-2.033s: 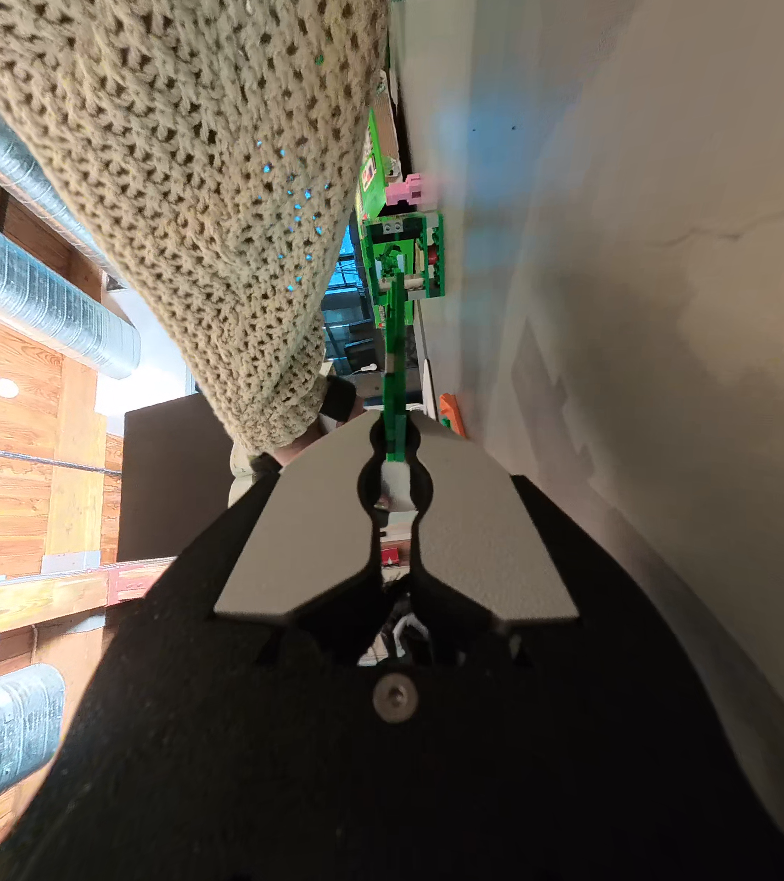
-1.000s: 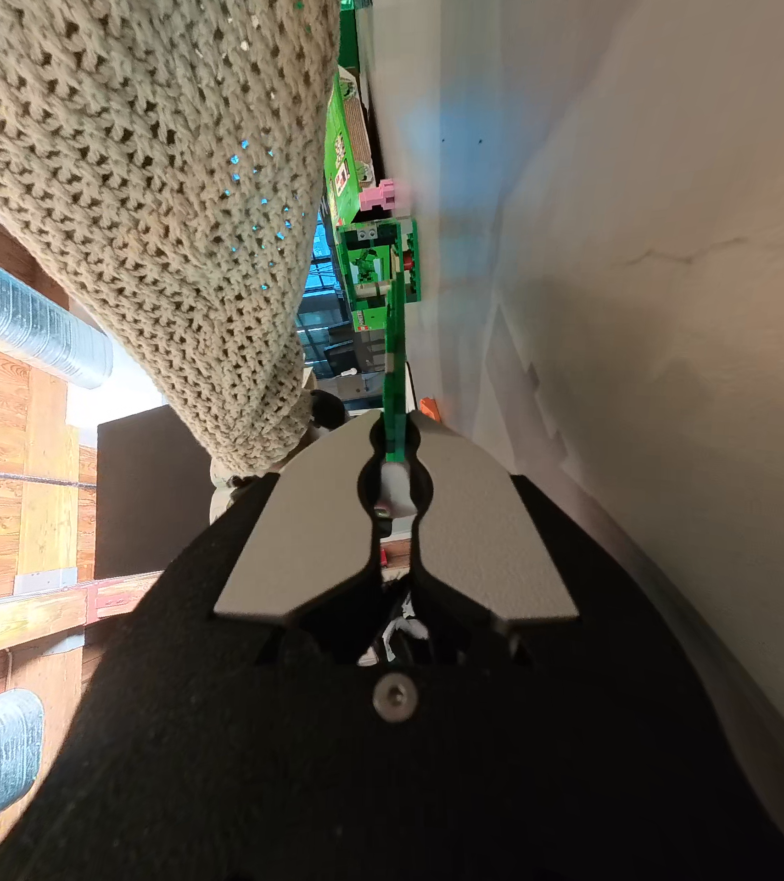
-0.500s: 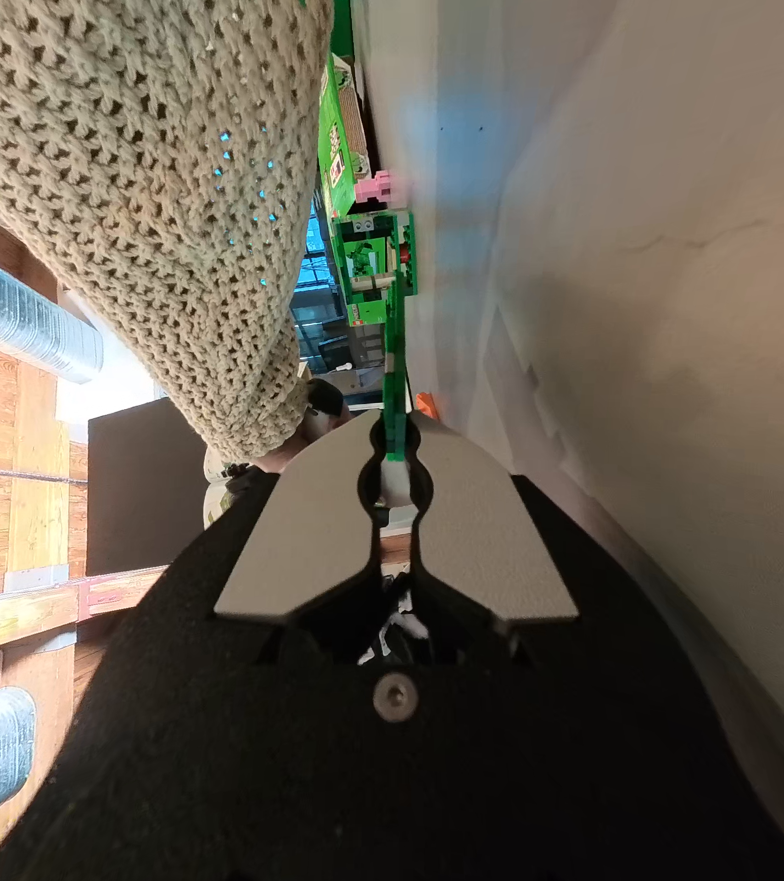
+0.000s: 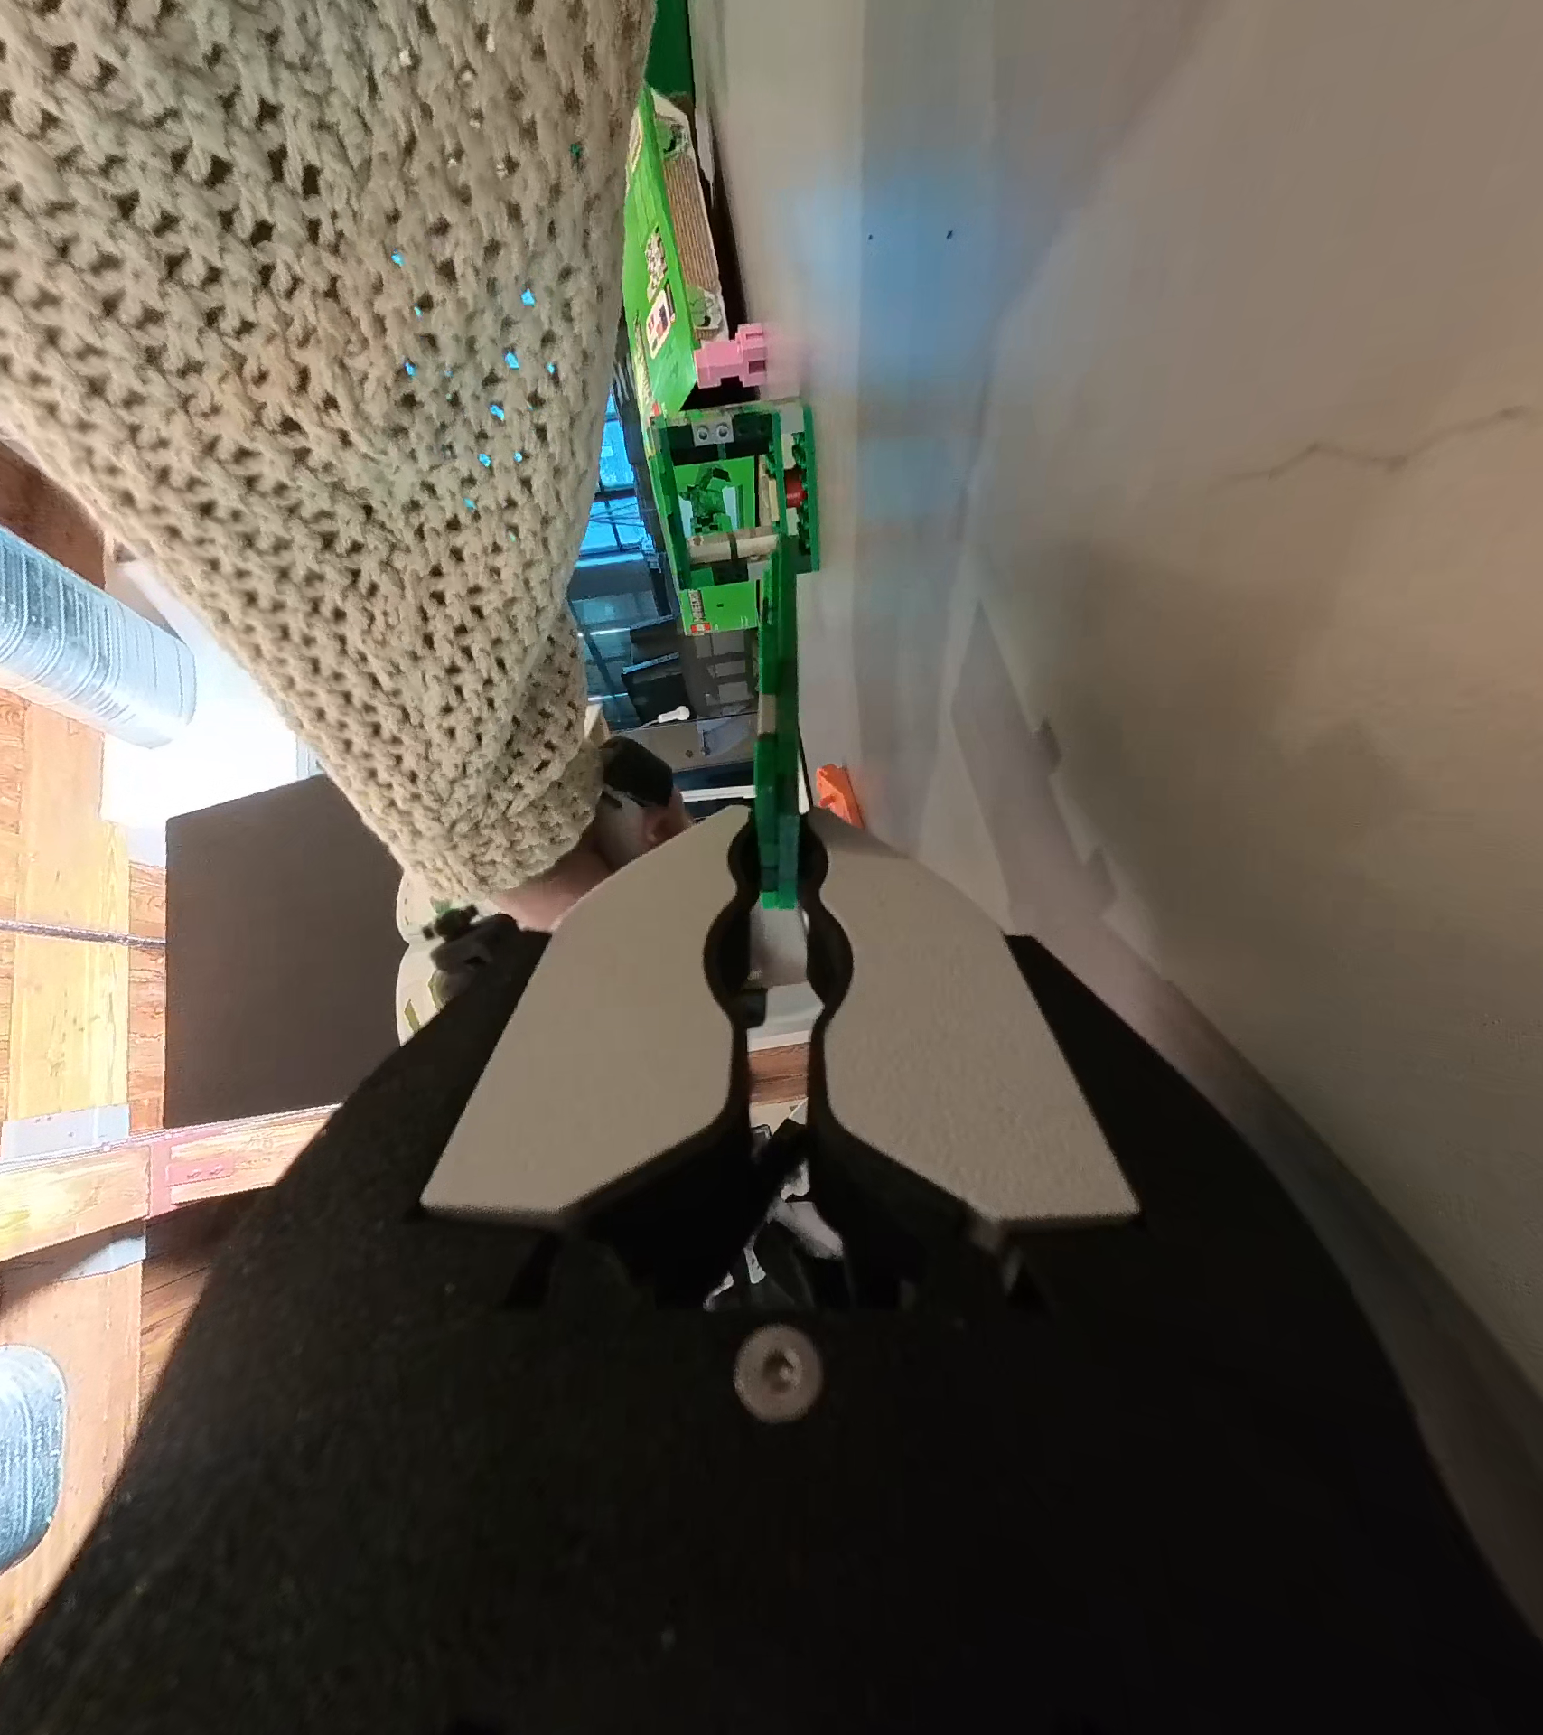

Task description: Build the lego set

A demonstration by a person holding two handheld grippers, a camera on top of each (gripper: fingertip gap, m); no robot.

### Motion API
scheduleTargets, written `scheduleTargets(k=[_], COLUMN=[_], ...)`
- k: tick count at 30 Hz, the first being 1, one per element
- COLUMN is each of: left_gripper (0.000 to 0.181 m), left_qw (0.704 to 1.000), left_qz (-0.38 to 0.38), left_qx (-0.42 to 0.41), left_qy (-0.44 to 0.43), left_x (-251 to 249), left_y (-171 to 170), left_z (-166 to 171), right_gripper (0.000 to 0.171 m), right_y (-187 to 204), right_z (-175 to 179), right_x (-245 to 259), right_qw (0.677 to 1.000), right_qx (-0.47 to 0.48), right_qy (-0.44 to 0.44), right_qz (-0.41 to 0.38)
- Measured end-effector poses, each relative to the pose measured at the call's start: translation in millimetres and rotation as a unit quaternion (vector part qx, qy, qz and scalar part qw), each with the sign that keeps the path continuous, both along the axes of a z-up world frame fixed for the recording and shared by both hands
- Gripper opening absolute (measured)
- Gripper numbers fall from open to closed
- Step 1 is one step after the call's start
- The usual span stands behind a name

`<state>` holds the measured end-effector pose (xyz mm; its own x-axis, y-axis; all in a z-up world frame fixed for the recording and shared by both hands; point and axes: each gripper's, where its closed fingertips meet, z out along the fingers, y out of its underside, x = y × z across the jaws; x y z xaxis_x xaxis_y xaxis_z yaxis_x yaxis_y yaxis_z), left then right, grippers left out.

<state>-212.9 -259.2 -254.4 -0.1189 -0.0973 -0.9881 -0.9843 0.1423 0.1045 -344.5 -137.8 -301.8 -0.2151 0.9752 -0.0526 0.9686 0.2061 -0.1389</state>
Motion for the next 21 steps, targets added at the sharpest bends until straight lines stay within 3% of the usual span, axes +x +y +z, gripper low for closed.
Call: scheduleTargets(k=[5, 11, 15, 21], left_gripper=[0.006, 0.006, 0.006, 0.006], left_qw=[1.000, 0.994, 0.991, 0.991], left_qz=[0.011, 0.019, 0.012, 0.009], left_qx=[-0.001, -0.039, -0.047, -0.038], left_qy=[-0.018, -0.100, -0.124, -0.126], left_x=[-8, -15, -6, 1], left_y=[1, 4, 3, 1], left_z=[2, -1, -1, 2], right_gripper=[0.007, 0.007, 0.007, 0.007], right_y=[-28, -105, -120, -125], right_z=[33, 81, 73, 58], right_x=[15, 111, 155, 161], right_qw=[0.994, 0.937, 0.932, 0.927], right_qx=[-0.015, -0.088, -0.058, 0.005], right_qy=[0.064, 0.126, 0.099, 0.093], right_qz=[0.082, 0.313, 0.344, 0.364])
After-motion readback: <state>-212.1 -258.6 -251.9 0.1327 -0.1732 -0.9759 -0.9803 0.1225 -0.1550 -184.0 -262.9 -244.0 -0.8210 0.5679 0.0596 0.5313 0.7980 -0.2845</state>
